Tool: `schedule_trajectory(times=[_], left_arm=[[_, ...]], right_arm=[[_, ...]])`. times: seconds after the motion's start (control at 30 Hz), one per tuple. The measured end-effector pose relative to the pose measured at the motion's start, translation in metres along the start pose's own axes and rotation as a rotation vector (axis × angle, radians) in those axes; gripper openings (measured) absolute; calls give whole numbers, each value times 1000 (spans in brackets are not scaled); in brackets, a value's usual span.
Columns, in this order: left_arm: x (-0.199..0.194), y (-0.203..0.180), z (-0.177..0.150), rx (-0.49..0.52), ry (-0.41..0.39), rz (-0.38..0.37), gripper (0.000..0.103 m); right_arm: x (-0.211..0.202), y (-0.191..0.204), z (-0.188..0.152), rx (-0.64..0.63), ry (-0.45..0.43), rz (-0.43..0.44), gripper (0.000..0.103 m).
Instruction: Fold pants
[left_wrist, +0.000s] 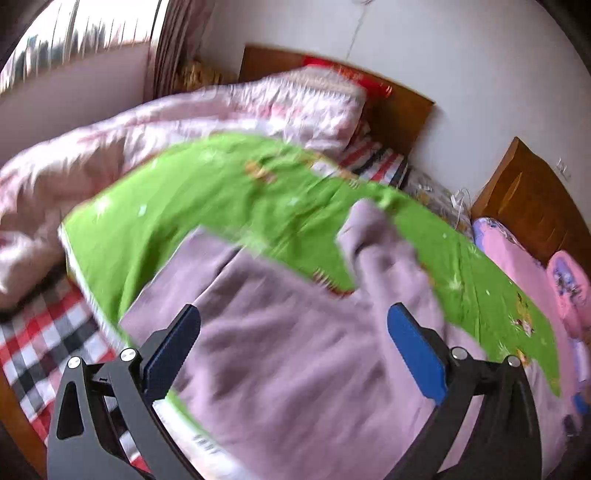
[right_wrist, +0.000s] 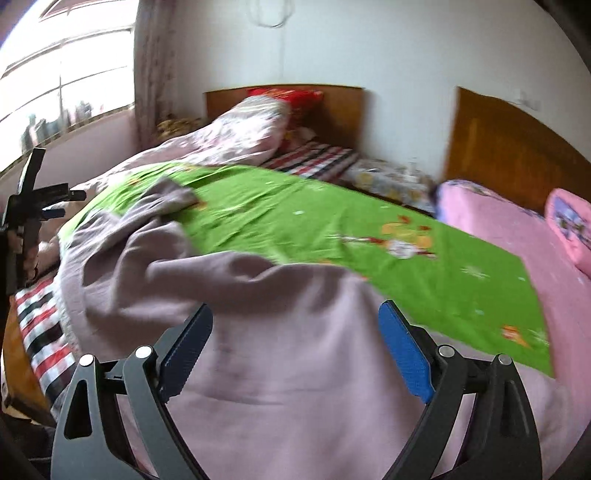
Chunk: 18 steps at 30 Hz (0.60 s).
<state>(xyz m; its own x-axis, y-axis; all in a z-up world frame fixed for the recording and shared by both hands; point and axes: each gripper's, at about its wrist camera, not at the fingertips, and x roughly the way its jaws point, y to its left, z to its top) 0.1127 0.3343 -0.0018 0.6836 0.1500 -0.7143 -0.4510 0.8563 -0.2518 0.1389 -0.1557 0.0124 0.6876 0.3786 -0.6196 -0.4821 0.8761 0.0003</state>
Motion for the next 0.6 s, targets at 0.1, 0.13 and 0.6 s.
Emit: schedule_trajectory(times=[0.1,0.13,0.6], left_arm=[[-4,-10,-5,88,8,-22,101],[-6,-19,-6,119,12,-33,101],[58,-136,5,228,76,-59,101]], right_arm=[[18,20,2,13,20,29,88],[23,24,3,21,24,39,88],[59,28,-23,59,92,36,88]])
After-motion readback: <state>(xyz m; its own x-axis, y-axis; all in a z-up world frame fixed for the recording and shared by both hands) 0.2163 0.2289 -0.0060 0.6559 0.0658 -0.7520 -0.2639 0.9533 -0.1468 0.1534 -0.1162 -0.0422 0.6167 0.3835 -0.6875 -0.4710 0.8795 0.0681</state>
